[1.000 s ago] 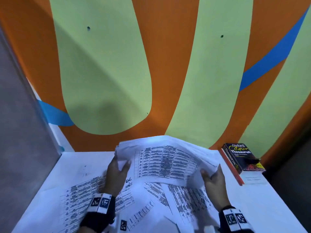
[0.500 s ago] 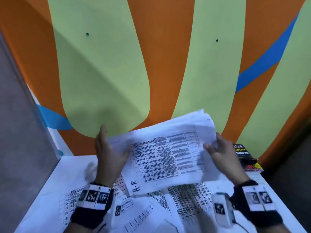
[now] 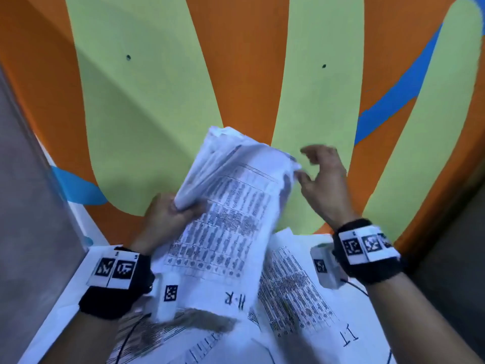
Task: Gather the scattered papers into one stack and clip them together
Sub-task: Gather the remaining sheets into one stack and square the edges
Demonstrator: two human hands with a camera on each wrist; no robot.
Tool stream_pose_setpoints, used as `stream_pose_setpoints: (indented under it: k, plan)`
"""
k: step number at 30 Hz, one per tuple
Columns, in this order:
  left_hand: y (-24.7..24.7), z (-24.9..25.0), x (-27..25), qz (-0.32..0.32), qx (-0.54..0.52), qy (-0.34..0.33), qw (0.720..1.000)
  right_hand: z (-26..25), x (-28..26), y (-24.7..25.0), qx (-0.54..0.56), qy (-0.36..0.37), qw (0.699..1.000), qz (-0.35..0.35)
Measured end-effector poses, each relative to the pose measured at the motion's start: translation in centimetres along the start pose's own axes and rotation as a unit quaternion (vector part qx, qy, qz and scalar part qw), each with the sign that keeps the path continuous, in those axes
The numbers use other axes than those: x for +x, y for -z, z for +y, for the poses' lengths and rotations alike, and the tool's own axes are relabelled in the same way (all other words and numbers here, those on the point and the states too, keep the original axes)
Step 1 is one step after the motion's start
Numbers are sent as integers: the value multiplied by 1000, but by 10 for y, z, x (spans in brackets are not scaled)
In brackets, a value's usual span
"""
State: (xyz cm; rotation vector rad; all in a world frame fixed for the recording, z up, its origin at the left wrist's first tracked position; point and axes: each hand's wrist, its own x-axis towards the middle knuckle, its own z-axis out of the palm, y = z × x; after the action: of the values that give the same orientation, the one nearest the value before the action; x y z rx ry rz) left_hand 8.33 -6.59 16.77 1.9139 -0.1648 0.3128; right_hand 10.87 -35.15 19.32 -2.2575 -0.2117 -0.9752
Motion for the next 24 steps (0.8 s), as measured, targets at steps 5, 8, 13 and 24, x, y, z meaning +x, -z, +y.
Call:
stream_pose_setpoints:
  k: [5, 8, 13, 24]
  plan:
    - [39, -25, -1, 131, 33, -5, 991, 112, -105, -60, -188, -307, 864, -351]
    - [46, -38, -6, 175, 42, 20, 983, 131, -144, -69, -247, -356, 814, -386]
    - [48, -54, -12, 189, 1, 8, 982, 144, -153, -71, -253, -362, 800, -406]
    - [84, -70, -32, 303, -20, 33, 952, 127, -98, -13, -103, -236, 954, -156]
